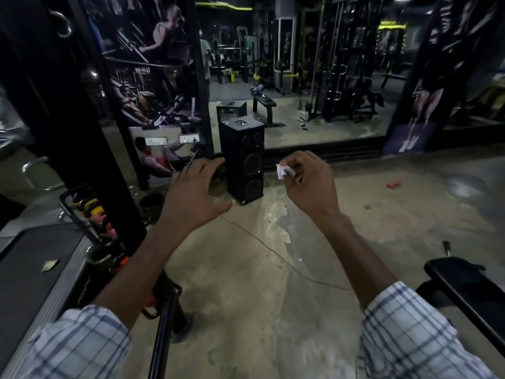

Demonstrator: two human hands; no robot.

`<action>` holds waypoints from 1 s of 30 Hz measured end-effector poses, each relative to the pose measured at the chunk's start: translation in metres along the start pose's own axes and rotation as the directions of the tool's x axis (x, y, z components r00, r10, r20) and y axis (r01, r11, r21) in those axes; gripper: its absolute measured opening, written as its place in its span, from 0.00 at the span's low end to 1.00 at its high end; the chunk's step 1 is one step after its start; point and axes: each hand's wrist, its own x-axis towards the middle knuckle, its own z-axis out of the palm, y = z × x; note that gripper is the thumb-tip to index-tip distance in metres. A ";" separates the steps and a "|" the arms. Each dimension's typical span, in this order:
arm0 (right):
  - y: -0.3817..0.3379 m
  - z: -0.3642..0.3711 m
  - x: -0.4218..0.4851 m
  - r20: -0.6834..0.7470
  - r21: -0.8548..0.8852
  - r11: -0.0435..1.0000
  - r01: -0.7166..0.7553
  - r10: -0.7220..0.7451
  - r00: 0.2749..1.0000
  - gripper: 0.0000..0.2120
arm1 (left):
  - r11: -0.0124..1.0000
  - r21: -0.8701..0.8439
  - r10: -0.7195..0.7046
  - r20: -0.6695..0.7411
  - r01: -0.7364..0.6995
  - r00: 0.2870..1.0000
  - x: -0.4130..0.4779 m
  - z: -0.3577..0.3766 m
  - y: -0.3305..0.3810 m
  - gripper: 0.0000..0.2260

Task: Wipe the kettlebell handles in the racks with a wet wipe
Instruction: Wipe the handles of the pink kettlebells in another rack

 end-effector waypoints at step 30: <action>0.149 0.487 0.460 0.291 0.352 0.897 0.269 -0.378 0.879 0.05 | 0.823 0.228 -0.476 -0.224 0.521 0.850 0.351 0.119 -0.355 0.40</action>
